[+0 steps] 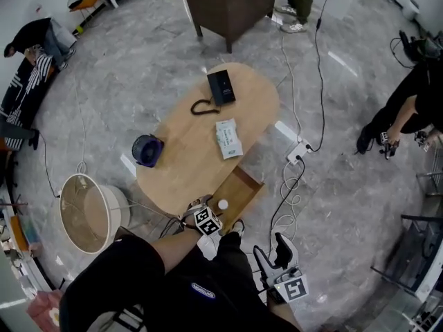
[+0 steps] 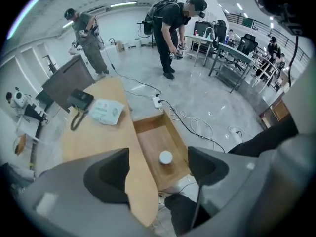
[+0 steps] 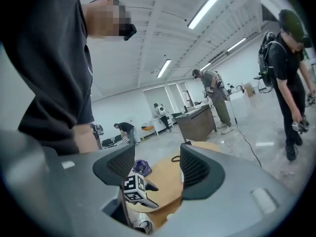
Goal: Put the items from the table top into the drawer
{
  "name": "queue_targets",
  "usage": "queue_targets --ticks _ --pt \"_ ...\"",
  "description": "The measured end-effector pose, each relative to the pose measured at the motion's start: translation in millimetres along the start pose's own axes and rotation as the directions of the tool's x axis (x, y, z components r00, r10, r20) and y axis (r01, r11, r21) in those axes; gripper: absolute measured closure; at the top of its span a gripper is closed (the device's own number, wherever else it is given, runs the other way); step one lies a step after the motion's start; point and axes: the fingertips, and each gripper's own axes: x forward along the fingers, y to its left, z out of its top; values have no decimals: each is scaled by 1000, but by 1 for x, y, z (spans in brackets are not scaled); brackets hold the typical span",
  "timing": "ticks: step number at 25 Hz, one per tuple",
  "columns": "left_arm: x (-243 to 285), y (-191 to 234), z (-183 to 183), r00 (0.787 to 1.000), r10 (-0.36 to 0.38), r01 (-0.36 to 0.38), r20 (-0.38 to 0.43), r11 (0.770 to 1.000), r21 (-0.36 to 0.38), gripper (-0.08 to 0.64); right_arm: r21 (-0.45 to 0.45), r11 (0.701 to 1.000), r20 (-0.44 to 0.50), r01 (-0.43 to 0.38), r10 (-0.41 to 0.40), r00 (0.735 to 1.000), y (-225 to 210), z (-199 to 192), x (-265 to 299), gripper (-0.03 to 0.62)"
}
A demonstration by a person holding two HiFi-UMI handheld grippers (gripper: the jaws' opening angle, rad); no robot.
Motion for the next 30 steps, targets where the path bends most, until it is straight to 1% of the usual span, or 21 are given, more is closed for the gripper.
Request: queue_targets --ticks 3,7,12,16,20,22,24,28,30 --pt "-22 11 16 999 26 -26 28 1000 -4 193 -40 998 -1 -44 44 999 7 14 8 298" --pt "-55 16 34 997 40 -40 72 999 -2 193 -77 993 -19 -87 86 996 15 29 15 298" --pt "-95 37 57 987 89 -90 136 996 2 193 -127 983 -27 -134 131 991 18 49 27 298" --pt "-127 56 75 970 150 -143 193 988 -50 193 -168 974 -23 -152 151 988 11 62 33 298" --pt "-158 73 87 950 201 -187 240 979 -79 193 -181 968 -44 -175 170 984 -2 69 42 298" --pt "-175 84 89 935 238 -217 261 970 -109 193 -193 960 -58 -204 197 979 -1 70 47 298" --pt "-196 96 95 915 280 -244 291 958 -152 193 -208 949 -62 -236 228 972 3 73 54 298" --pt "-246 118 99 861 358 -266 362 923 -278 199 -199 931 -89 -306 293 952 20 73 68 298" --pt "-268 129 98 835 394 -280 384 905 -321 199 -202 919 -98 -340 326 940 30 78 75 298"
